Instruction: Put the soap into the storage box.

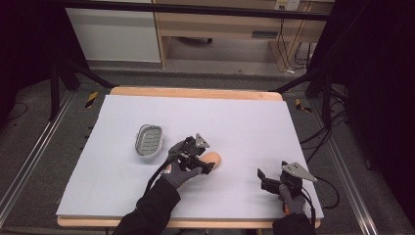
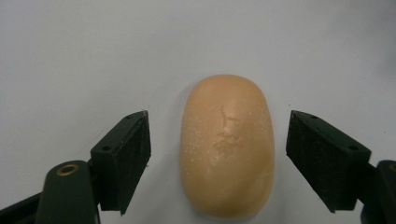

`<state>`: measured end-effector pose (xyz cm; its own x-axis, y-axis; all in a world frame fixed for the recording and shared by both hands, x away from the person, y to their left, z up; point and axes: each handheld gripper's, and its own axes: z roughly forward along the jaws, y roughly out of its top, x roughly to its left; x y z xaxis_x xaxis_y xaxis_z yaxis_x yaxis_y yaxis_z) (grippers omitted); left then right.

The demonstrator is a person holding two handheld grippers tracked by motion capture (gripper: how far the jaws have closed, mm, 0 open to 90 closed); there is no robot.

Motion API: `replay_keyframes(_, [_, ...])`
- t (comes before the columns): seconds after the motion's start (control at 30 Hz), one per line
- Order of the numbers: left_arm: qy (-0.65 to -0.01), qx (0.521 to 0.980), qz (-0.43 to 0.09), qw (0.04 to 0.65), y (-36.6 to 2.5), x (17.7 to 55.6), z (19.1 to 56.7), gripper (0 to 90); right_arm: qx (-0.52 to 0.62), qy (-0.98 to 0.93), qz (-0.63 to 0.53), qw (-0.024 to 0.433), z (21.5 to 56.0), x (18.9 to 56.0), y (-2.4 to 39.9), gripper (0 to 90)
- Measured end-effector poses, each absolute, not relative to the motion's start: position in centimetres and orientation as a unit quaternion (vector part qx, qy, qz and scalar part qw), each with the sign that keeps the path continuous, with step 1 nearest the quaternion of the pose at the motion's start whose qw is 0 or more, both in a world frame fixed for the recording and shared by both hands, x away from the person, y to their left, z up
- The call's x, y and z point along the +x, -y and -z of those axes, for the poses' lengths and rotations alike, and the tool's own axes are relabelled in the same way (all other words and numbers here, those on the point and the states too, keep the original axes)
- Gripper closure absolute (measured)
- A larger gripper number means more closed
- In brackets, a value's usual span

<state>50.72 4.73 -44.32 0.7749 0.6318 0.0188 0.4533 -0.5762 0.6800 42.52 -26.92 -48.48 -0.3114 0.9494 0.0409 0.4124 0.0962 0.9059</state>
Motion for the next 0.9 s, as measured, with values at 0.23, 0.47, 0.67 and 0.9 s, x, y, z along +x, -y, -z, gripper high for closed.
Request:
replay_keyframes(0.23, [-0.308,0.884,-0.125,0.329,-3.9,51.0,45.1,22.0,0.504,-0.676,-0.445,0.302,48.5,42.6,26.9,2.5])
replay_keyframes(0.47, [-0.303,0.892,-0.117,0.315,-3.5,51.3,45.8,22.5,0.505,-0.678,-0.444,0.299,48.5,42.6,26.9,2.5])
replay_keyframes(0.67, [-0.305,0.893,-0.109,0.312,-3.3,51.5,46.2,25.5,0.504,-0.679,-0.442,0.3,48.5,42.6,26.9,2.5])
replay_keyframes(0.9, [-0.304,0.897,-0.103,0.303,-3.1,51.7,46.6,30.1,0.506,-0.678,-0.442,0.298,48.5,42.6,26.9,2.5])
